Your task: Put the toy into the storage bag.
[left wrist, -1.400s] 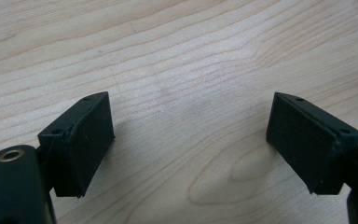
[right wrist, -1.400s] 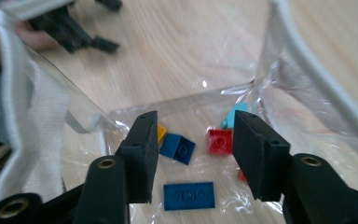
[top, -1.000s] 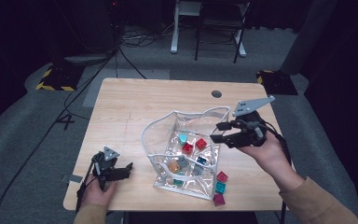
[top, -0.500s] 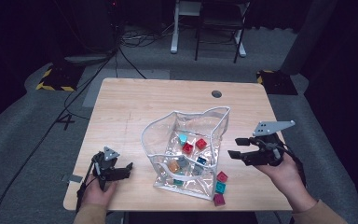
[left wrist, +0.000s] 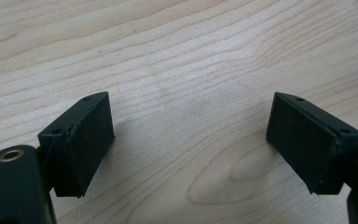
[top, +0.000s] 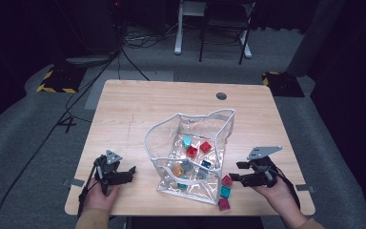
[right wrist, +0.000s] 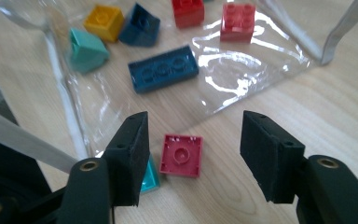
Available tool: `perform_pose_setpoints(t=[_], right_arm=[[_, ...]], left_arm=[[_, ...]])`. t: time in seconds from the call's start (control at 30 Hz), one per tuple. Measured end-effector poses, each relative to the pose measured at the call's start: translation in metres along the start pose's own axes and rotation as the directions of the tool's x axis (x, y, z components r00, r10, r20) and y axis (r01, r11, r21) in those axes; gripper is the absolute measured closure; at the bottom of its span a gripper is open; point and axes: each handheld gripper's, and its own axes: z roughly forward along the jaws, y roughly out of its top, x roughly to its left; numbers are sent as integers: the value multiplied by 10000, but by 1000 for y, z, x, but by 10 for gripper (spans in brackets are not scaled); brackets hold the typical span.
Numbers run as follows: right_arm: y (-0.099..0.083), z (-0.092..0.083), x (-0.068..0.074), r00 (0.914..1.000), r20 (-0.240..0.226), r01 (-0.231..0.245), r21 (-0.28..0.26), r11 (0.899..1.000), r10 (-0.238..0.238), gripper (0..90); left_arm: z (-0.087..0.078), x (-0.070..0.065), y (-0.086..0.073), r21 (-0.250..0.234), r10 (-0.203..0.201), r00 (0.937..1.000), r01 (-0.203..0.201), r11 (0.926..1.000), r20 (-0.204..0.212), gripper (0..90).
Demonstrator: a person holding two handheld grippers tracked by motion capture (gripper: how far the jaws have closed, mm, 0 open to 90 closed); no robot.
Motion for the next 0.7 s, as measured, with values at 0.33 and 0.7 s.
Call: perform_pose_setpoints(t=[0.33,0.7], right_arm=[[-12,34,-2,10000,77,-7,580,9983,2,429],[-14,53,0,10000,21,84,1018,9948,-86,456]], left_arm=[[0,0,0,1,-2,10000,2,10000,-3,152],[0,0,0,0,-3,10000,3,10000,-2,152]])
